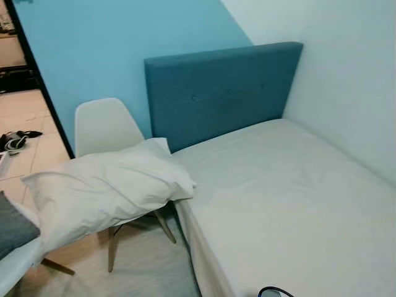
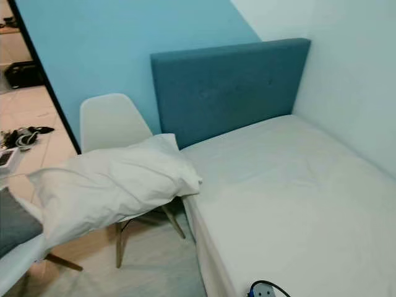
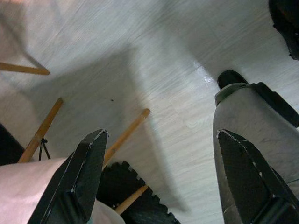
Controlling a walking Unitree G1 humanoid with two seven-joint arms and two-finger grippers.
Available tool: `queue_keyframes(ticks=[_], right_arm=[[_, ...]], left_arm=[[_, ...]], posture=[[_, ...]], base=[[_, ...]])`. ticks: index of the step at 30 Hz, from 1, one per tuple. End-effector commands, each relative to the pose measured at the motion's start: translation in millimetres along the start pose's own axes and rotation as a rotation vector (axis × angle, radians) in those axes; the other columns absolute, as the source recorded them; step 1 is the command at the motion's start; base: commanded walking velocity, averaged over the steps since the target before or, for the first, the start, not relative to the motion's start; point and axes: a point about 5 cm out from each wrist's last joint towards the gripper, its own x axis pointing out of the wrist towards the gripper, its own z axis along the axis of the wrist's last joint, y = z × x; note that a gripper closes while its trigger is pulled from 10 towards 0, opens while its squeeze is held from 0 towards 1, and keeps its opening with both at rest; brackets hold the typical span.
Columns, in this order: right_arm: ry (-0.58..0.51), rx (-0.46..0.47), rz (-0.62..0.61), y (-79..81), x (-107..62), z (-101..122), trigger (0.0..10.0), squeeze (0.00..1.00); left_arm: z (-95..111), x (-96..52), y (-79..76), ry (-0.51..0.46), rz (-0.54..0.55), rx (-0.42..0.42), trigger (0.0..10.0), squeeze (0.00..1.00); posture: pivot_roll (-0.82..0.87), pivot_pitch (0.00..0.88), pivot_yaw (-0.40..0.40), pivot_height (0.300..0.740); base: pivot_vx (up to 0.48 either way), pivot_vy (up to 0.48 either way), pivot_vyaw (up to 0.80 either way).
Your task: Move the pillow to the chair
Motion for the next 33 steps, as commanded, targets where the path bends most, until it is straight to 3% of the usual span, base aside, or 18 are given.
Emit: queue_keyframes(ticks=[1,33], right_arm=[[0.003,-0.006,0.005,1.5,0.2,1.6,10.0,0.00],[0.003,-0.004,0.009,2.4,0.4,5.9,10.0,0.00]], left_arm=[[-3.9,-0.6,-3.9,0.015,-0.009,-0.007,10.0,0.00],[-5.3,-0.5,-1.2,0.020,-0.003,-0.016,10.0,0.00]], posture=[[-0.13,0.000,-0.015,0.740],[-0.13,0.000,-0.009,0.740]], base=[[0.000,0.000,-0.53],[0.000,0.000,-0.49]])
